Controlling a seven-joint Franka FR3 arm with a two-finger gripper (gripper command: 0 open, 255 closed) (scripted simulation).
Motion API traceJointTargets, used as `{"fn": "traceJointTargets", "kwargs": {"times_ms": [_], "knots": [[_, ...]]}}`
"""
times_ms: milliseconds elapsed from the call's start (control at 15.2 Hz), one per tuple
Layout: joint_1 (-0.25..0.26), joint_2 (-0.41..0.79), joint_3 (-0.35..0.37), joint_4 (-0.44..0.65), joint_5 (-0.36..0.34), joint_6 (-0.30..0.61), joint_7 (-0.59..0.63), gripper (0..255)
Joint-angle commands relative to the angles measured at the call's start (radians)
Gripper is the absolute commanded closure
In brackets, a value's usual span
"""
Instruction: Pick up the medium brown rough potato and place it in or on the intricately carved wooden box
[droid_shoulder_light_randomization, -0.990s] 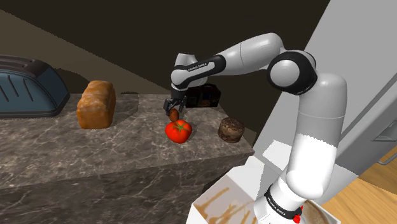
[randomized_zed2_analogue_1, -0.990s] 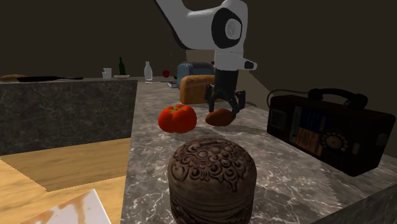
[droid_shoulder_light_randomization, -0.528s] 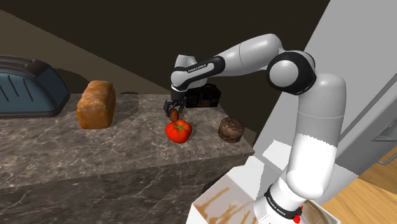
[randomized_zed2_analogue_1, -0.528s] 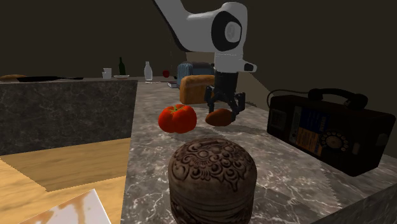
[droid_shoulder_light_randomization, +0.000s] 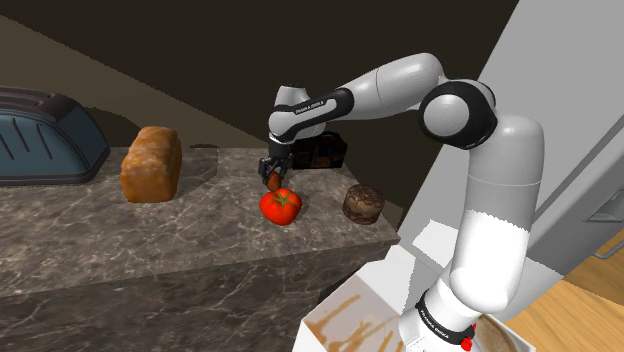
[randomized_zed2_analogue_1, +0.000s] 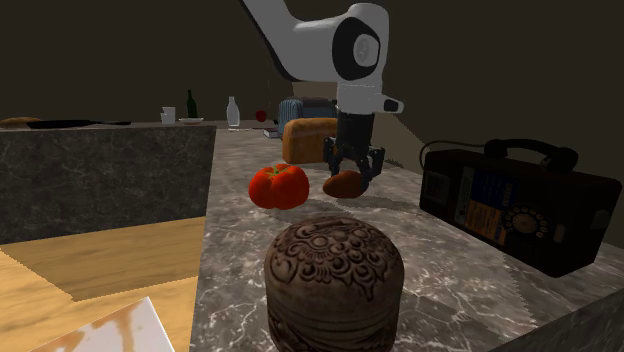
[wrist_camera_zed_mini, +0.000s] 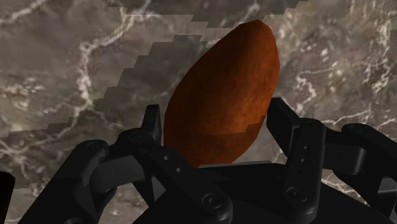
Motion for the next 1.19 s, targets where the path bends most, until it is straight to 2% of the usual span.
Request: {"fn": "traceJointTargets", "kwargs": {"times_ms": [0, 132, 1122], "knots": [[0.0, 0.0, 0.0, -0.001, 0.0, 0.0, 0.0, 255], [0.0, 0.001, 0.0, 0.0, 0.0, 0.0, 0.0, 255], [-0.002, -0.083, 0.0, 0.089, -0.001, -0.172, 0.012, 255]]}}
